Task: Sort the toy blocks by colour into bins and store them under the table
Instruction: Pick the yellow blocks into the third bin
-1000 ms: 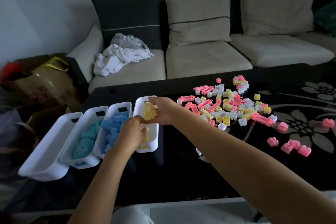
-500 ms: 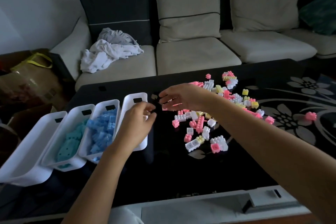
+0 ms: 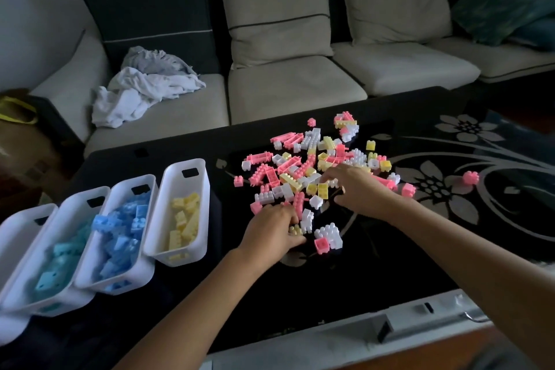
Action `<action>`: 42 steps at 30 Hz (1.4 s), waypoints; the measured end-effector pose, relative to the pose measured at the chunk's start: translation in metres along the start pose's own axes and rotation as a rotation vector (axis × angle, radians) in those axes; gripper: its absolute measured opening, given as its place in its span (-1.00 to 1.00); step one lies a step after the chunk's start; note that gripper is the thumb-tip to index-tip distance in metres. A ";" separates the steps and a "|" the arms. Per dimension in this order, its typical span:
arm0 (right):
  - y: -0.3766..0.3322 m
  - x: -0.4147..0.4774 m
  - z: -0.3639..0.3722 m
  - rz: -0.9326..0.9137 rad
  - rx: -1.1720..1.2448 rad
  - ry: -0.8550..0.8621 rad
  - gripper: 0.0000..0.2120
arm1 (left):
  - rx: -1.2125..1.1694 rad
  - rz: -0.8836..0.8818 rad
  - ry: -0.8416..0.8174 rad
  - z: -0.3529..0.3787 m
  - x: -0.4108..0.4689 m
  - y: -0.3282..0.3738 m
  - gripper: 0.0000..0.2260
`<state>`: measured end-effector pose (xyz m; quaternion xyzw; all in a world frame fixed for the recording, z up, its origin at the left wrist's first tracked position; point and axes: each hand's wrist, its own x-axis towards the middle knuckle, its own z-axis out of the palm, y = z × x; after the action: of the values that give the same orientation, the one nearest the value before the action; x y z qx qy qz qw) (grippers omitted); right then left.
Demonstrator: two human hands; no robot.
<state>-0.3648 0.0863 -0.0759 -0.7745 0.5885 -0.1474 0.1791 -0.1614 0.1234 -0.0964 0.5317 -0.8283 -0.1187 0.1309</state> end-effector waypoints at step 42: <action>0.019 -0.017 0.002 0.087 0.294 0.035 -0.71 | -0.746 -0.427 0.151 -0.073 0.062 -0.025 -0.77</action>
<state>-0.3854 0.0983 -0.0864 -0.7111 0.5967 -0.2374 0.2863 -0.1396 0.0519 -0.0306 0.6148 -0.5881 -0.3949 0.3467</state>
